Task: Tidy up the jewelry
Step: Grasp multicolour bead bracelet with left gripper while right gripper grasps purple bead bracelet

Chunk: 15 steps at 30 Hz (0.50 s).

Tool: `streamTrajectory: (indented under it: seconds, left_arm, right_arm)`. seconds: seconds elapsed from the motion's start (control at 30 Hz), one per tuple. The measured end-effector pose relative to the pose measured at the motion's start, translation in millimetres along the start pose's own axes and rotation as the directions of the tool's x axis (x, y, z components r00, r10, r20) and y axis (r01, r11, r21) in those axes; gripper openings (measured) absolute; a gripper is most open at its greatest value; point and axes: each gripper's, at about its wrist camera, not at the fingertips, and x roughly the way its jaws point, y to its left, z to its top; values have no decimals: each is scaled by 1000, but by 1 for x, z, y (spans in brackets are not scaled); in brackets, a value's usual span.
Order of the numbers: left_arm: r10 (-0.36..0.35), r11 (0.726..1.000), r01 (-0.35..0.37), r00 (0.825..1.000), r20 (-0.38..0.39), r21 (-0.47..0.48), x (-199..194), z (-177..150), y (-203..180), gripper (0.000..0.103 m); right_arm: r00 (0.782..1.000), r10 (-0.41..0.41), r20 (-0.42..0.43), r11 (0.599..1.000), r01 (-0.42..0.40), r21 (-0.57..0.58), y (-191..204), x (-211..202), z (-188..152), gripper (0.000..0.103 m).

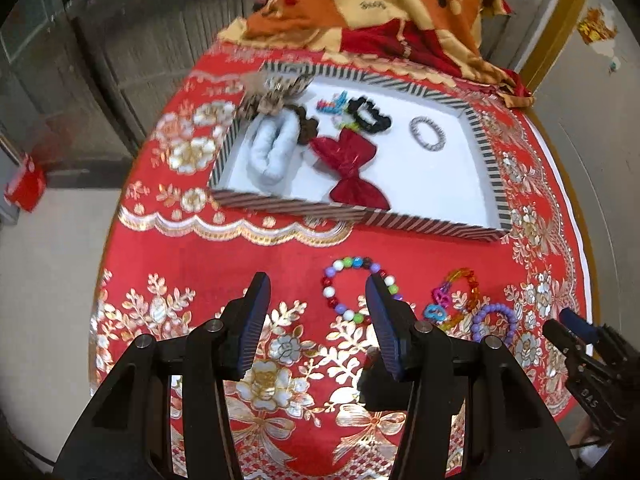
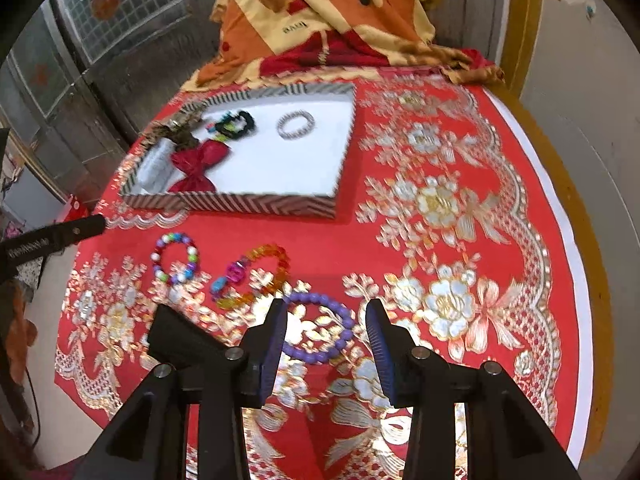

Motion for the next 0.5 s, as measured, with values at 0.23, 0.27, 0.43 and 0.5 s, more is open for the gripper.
streamTrajectory:
  seconds: [0.23,0.27,0.43,0.5]
  left_arm:
    - [-24,999,18,992,-127,-45,36,-10,15,49]
    - [-27,999,21,990,-138,-44,39,-11,15,49]
    - [-50,997,40,985,-163,-65,55,-13,15,49]
    - [-46,997,35,985,-165,-70,59,-12,14,53]
  right_arm:
    - [998,-5,-55,1000,4,-29,-5,31,-11,39]
    - [998,-11,-57,999,8,-39,-4,35,-12,39]
    - [997,-19,-77,998,15,-54,-8,55,-12,39]
    - [997,-28,-79,998,24,-60,-8,58,-12,39]
